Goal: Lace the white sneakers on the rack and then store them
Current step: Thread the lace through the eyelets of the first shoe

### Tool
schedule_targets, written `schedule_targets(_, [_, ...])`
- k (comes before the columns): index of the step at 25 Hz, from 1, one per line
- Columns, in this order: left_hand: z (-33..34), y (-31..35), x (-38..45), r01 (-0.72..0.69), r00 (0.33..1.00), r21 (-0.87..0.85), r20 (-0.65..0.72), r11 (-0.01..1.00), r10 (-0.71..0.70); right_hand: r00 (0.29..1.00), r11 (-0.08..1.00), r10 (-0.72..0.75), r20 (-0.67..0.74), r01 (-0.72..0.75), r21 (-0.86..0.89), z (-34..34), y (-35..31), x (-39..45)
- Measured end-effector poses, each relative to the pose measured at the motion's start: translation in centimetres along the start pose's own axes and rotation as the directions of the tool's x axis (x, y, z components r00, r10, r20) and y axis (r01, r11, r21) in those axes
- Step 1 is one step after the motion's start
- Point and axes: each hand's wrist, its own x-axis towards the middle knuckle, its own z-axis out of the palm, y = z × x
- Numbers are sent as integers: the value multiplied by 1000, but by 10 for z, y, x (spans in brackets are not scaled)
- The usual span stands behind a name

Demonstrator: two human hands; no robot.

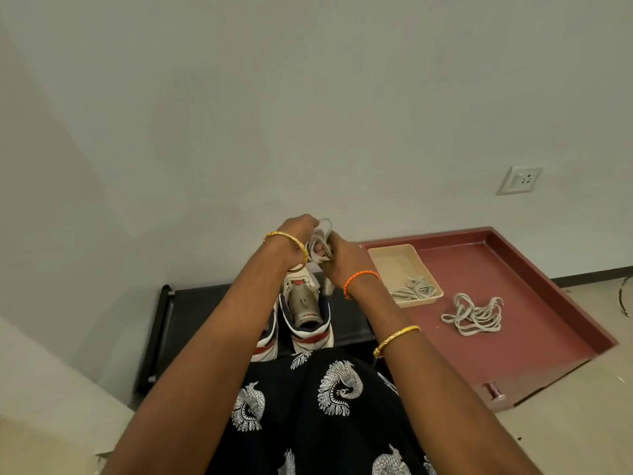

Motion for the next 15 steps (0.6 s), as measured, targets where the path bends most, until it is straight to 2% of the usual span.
schedule_targets(1, [1,-4,4,-18,1000,114,-17,993,20,1000,998,6,18,-7,59,0,4,-3])
schedule_targets(3, [2,-18,9,-57,993,401,-68,914,91,993,936,31,113,-68,346,-1,11,-11])
schedule_targets(5, [6,-32,10,-75,992,583,-38,809,120,979,749,57,194,-170,640,-4,18,-18])
schedule_targets(7, [18,-41,3,-100,995,654,69,750,72,972,606,87,217,-225,763,-3,29,-23])
schedule_targets(8, [24,-44,0,-100,992,613,119,783,34,972,566,118,201,-233,791,-4,34,-24])
schedule_targets(10, [37,-46,-7,-33,966,373,248,927,-66,957,452,256,138,-245,858,-5,47,-24])
schedule_targets(12, [50,-47,-7,74,904,160,405,984,-134,889,280,446,105,-250,927,-11,73,-20])
schedule_targets(13, [56,-50,-2,97,896,120,422,988,-139,848,207,518,108,-247,947,-15,89,-19])
schedule_targets(14, [61,-56,6,86,915,129,382,988,-129,813,148,570,122,-248,957,-19,108,-19])
schedule_targets(15, [64,-64,17,41,954,211,282,977,-100,778,111,616,122,-239,965,-25,132,-19])
